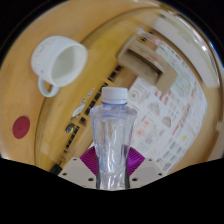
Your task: Pour water
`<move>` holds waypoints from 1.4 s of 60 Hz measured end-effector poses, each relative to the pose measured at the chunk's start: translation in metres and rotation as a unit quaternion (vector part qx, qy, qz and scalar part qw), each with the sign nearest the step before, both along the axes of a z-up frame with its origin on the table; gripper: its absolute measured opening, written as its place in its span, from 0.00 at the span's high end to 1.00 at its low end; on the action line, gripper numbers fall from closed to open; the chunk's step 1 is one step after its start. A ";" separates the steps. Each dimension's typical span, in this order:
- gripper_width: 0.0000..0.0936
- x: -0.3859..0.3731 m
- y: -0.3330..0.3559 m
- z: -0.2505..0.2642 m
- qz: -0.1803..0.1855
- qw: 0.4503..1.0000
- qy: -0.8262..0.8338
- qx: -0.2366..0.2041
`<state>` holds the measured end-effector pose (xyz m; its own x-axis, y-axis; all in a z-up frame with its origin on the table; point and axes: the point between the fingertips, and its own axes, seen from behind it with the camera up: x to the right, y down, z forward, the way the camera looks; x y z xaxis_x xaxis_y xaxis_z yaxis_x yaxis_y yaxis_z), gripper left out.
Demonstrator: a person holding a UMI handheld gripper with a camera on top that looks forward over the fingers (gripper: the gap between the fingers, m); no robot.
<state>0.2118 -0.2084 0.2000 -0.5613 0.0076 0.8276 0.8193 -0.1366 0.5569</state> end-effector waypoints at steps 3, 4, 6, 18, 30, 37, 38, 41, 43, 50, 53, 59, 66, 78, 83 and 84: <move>0.66 -0.016 0.002 -0.013 0.000 0.999 -0.039 -0.023; 0.66 -0.019 0.003 -0.019 0.002 0.998 -0.049 -0.029; 0.66 -0.024 0.005 -0.028 0.005 0.997 -0.068 -0.038; 0.66 -0.031 0.009 -0.045 0.004 0.996 -0.071 -0.056; 0.66 -0.025 -0.005 0.027 0.021 0.993 0.111 -0.010; 0.66 -0.005 -0.023 0.098 0.026 0.937 0.346 0.043; 0.66 -0.002 -0.026 0.106 0.028 0.922 0.382 0.049; 0.66 0.009 -0.033 0.127 0.032 0.872 0.485 0.064; 0.66 0.013 -0.037 0.137 0.039 0.832 0.550 0.067; 0.66 0.030 -0.047 0.145 0.060 0.691 0.719 0.050; 0.66 0.041 -0.049 0.134 0.055 0.636 0.769 0.032; 0.66 0.048 -0.047 0.074 0.033 0.563 0.826 0.011; 0.66 0.078 -0.037 0.001 -0.008 0.528 0.849 -0.031; 0.66 0.084 -0.027 -0.111 -0.055 0.498 0.863 -0.067; 0.66 0.089 -0.025 -0.146 -0.070 0.492 0.864 -0.081; 0.66 0.089 -0.024 -0.151 -0.074 0.491 0.864 -0.081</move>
<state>0.3005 -0.2326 0.0488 0.9950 0.0873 0.0487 0.0754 -0.3347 -0.9393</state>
